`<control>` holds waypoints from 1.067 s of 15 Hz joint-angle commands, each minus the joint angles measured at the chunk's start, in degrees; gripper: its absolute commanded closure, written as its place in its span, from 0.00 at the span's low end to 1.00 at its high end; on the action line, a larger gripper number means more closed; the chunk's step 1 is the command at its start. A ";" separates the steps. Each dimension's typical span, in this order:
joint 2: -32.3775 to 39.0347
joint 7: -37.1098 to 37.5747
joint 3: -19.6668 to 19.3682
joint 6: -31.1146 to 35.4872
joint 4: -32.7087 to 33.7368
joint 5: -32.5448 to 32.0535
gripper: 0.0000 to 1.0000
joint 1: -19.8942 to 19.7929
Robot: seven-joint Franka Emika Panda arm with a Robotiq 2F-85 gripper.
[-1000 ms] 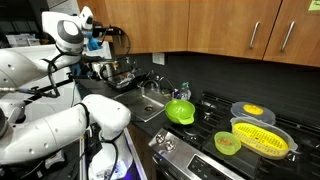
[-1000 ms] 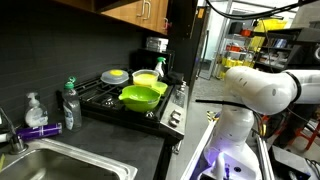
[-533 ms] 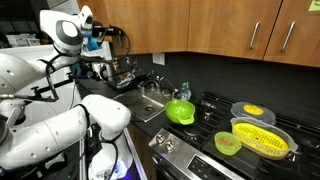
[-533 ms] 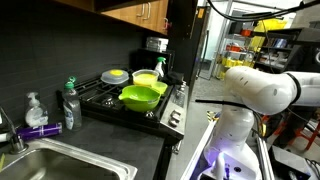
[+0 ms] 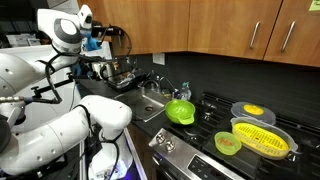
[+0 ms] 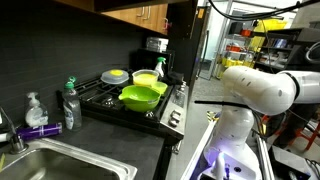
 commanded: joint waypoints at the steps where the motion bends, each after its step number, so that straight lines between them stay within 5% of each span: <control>1: -0.15 -0.99 -5.25 -0.13 1.62 -6.98 0.97 -0.61; 16: -0.06 5.24 -9.95 -8.20 1.81 -19.19 0.97 11.35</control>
